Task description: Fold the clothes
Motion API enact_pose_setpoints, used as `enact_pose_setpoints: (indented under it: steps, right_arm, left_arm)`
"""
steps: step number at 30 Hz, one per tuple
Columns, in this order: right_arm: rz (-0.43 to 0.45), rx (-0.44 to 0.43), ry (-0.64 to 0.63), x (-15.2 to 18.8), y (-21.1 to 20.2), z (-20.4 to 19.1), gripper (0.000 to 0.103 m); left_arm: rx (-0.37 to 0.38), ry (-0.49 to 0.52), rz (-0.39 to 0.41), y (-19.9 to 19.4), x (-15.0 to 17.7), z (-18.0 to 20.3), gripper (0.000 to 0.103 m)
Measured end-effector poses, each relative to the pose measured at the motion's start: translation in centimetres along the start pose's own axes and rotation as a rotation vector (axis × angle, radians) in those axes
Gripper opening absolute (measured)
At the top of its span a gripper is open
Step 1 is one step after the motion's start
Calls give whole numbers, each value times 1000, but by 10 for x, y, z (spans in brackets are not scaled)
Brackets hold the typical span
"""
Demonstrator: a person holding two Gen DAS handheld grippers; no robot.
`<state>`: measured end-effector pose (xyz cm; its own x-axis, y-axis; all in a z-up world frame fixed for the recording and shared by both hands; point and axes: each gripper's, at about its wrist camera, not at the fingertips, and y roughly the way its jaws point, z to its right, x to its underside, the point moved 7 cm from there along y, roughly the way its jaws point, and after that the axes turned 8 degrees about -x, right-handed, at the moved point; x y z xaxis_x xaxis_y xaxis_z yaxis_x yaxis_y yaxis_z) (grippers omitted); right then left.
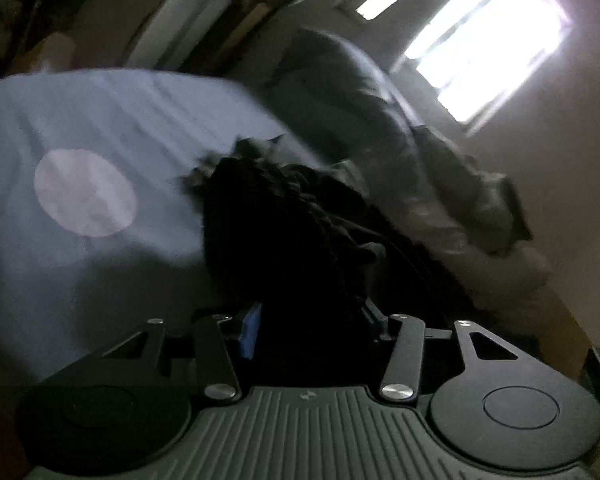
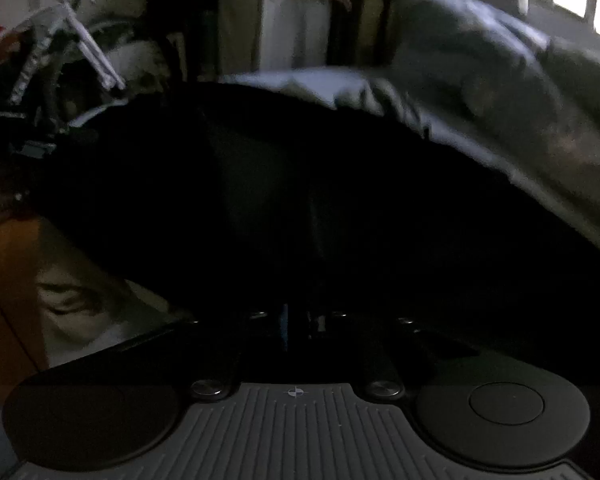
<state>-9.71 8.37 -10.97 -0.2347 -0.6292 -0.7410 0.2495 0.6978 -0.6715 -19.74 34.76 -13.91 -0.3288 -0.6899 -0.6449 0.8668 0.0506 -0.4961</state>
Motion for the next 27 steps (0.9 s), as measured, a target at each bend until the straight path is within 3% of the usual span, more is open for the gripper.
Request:
enact_pose_setpoints:
  steps: [5,9,11,12,14,16,17,18,24,27]
  right_arm:
    - [39,22,-44,2,-49,-17,5]
    - [-87,7,-58,35,-34,-18,9]
    - [-134,5,-63,44,-31,-20,16]
    - [-136,6,-61,43,-35,-22,18]
    - [-119,-4,-31,34,-47,-24,28]
    - [-70,-22,14,21,-62,-25,40]
    - [-36,-33,39,13,-68,-26,50]
    - [-1,-45,61,4,-73,-29,53]
    - [91,-119,69,-38,-71,-61,56]
    - [86,-134,62,-41,-72,-72,57]
  left_arm:
    - [57,37,11,-29,11,16,48]
    - [-40,31,-139,-14,46,-4,50]
    - [-40,-7,-140,-17,50,-9,52]
    - [-26,-30,-124,-23,48,-10,62]
    - [-21,-71,-71,-36,45,-11,66]
    - [-24,-128,-20,-50,46,-18,83]
    - [-23,-162,-3,-54,48,-21,84]
    - [-19,-195,7,-56,53,-25,85]
    - [23,-372,-17,-41,89,-37,86]
    - [77,-479,27,-26,97,-39,86]
